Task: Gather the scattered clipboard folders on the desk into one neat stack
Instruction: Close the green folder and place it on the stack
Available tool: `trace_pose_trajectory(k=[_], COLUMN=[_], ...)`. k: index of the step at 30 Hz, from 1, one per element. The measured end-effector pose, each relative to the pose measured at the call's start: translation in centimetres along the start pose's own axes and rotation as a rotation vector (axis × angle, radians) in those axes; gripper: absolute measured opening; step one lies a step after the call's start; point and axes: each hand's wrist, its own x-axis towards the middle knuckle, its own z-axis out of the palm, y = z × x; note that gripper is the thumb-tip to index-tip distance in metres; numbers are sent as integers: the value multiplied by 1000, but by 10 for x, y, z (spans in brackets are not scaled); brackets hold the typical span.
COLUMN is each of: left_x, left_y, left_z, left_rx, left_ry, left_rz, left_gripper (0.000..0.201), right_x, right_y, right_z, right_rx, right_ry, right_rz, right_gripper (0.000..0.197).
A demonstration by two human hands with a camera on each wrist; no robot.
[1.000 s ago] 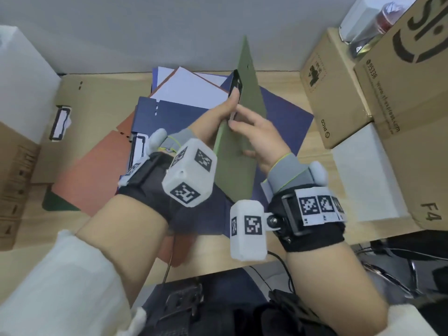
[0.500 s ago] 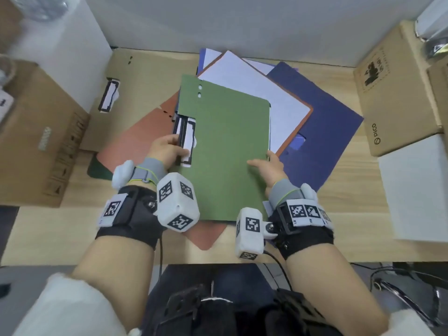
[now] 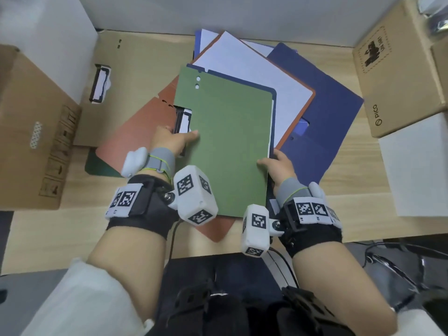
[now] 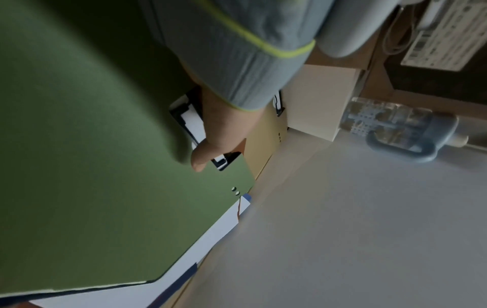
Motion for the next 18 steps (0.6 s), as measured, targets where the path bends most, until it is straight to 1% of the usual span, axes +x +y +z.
trace_pose_trajectory(k=[2,3,5,6,8,9,10,11,12,14,18], left_x=[-4,-2,-1,0,-1,-4,-7,-10,-12,-20,-38], left_y=[5,5,7,8,11,15,19,23,25,30,37], left_z=[-5,-6,-4,-1,8,14,23,34,42,65,127], left_rx=[-25,-43,-77,-111,-198,-220,-227,-229,-236,-235,-198], left_ry=[-55,-88,-121,-117,-96,-110,-125,-143,-154,-179,-270], left_rz=[-23,-38,-66,-74,-53,-36,-20,-6,12,58,64], left_gripper=[30,37,63,65,54,40,25,20,25,28,21], right_x=[-14,-18,-26,-29,-32,-30,-26,-21,-17,-8,17], right_y=[-7,-9,-15,-19,-26,-28,-30,-32,-32,-34,-29], right_z=[-1,-3,-7,-9,-19,-26,-35,-47,-54,-75,-134], right_rx=[-4,6,62,95,141,154,166,173,179,206,244], right_ry=[2,8,12,13,17,17,26,34,48,90,176], right_rz=[-1,7,26,41,52,43,36,30,24,4,10], right_gripper=[78,74,59,48,23,10,3,10,14,14,12])
